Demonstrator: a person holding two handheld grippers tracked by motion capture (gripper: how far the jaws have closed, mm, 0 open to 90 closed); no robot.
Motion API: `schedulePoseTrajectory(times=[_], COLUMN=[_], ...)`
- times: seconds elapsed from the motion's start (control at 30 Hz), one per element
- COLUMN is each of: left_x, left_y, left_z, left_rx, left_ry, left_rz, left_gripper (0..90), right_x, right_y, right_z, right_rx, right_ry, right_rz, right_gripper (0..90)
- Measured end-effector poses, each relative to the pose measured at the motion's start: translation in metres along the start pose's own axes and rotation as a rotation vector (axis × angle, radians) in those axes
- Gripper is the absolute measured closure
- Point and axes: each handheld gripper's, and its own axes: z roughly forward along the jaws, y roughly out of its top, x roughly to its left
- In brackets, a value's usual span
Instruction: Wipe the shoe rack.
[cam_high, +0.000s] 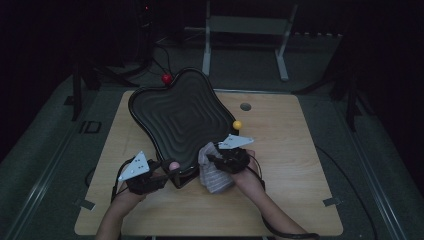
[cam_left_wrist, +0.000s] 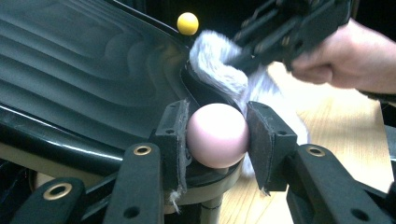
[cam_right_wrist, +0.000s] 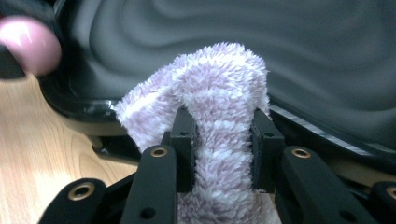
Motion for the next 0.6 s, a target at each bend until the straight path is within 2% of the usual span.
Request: schedulePoseTrajectory(times=[0.07,0.17,0.2,0.27,0.33,0.4,0.5,0.6], left_x=[0.0,0.0,0.0,0.0,0.0,0.0,0.0,0.0], left_y=[0.0,0.0,0.0,0.0,0.0,0.0,0.0,0.0], left_z=[0.0,0.0,0.0,0.0,0.0,0.0,0.0,0.0], left_rx=[-0.003,-0.002,-0.003,-0.002,0.001,-0.002,0.001,-0.001], left_ry=[0.001,0.0,0.001,0.001,0.002,0.002,0.004,0.003], left_rz=[-0.001,0.0,-0.001,0.0,-0.001,-0.003,-0.001,-0.001], left_gripper=[60.2,60.2,60.2,60.2,60.2,60.1,60.2,60.2], right_x=[0.005,0.007,0.008,0.012,0.018,0.021,0.019,0.027], right_y=[-0.004,-0.006,-0.005,-0.002,-0.001,-0.005,-0.013,-0.009], right_z=[0.004,0.005,0.003,-0.004,-0.007,0.0,0.006,-0.003], right_rx=[0.003,0.039,0.04,0.008,-0.002,0.019,0.064,0.034], right_ry=[-0.016,-0.009,-0.004,0.03,0.033,0.034,0.051,0.09], right_rz=[-0.008,-0.022,-0.026,-0.022,-0.035,-0.036,-0.011,-0.022], right_gripper=[69.1,69.1,69.0,69.0,69.1,69.1,69.0,69.0])
